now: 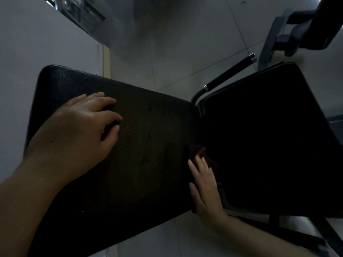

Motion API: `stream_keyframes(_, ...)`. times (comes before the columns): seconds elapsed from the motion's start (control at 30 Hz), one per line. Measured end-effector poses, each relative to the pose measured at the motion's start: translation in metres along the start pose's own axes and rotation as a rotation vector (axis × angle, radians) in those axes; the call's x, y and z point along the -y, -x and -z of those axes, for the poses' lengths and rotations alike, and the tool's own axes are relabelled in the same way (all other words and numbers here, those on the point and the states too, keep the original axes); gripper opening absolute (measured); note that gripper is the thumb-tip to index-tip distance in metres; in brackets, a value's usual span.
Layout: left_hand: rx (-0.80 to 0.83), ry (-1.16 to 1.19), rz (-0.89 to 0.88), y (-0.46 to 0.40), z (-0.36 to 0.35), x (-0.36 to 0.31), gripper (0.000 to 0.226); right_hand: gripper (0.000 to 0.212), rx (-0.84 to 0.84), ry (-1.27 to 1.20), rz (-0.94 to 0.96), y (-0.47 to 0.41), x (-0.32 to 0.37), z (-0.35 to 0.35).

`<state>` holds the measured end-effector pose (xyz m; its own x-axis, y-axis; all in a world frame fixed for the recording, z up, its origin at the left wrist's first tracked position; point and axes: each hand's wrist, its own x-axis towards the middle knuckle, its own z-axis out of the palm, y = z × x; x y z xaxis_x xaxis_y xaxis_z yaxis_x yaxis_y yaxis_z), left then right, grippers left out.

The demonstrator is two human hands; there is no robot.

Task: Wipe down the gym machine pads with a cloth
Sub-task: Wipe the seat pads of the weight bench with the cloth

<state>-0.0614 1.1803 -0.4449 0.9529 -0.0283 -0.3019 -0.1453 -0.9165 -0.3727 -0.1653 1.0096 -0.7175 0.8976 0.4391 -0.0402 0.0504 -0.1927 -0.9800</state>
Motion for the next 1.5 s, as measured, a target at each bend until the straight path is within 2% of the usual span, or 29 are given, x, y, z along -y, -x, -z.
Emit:
stream_keyframes(0.1, 0.07, -0.071, 0.053, 0.011, -0.002, -0.011, 0.038, 0.052, -0.039, 0.019, -0.046, -0.032, -0.005, 0.005)
stream_keyframes(0.23, 0.152, -0.078, 0.226, 0.037, -0.009, -0.068, 0.048, 0.046, -0.01, -0.008, -0.196, -0.093, -0.006, 0.02)
stream_keyframes(0.33, 0.105, -0.007, 0.347, 0.032, -0.02, -0.102, 0.047, 0.049, -0.003, -0.037, -0.264, -0.113, 0.0, 0.026)
stream_keyframes(0.4, 0.087, -0.042, 0.389, 0.029, -0.031, -0.111, 0.044, 0.049, 0.008, -0.069, -0.233, -0.096, 0.005, 0.024)
stream_keyframes(0.57, -0.001, 0.027, 0.413, 0.03, -0.051, -0.108, 0.036, 0.057, 0.08, -0.159, 0.018, -0.027, 0.039, 0.012)
stream_keyframes(0.63, -0.042, 0.044, 0.398, 0.029, -0.054, -0.107, 0.036, 0.058, 0.08, -0.236, 0.054, -0.059, 0.05, 0.015)
stream_keyframes(0.7, -0.069, 0.064, 0.405, 0.028, -0.056, -0.106, 0.035, 0.056, 0.033, -0.213, 0.035, -0.12, 0.052, 0.021)
stream_keyframes(0.83, -0.126, 0.067, 0.4, 0.025, -0.059, -0.105, 0.032, 0.038, -0.113, -0.071, -0.067, -0.216, 0.03, 0.032)
stream_keyframes(0.93, -0.13, 0.073, 0.407, 0.024, -0.058, -0.105, 0.029, 0.034, -0.109, -0.096, -0.192, -0.232, 0.007, 0.033)
stream_keyframes(1.07, -0.131, 0.092, 0.403, 0.028, -0.056, -0.107, 0.025, 0.04, -0.157, -0.225, -0.299, -0.205, -0.007, 0.036)
stream_keyframes(1.17, -0.142, 0.117, 0.362, 0.033, -0.056, -0.11, 0.024, 0.049, -0.151, -0.147, -0.312, -0.146, -0.011, 0.028)
stream_keyframes(1.27, -0.162, 0.152, 0.373, 0.033, -0.056, -0.112, 0.023, 0.049, -0.071, -0.077, -0.256, -0.083, -0.005, 0.016)
stream_keyframes(1.37, -0.153, 0.149, 0.397, 0.031, -0.056, -0.112, 0.023, 0.048, -0.001, -0.025, -0.113, -0.032, 0.019, 0.004)
stream_keyframes(1.5, -0.134, 0.153, 0.393, 0.028, -0.058, -0.112, 0.022, 0.05, 0.034, -0.04, 0.045, -0.071, 0.044, 0.013)
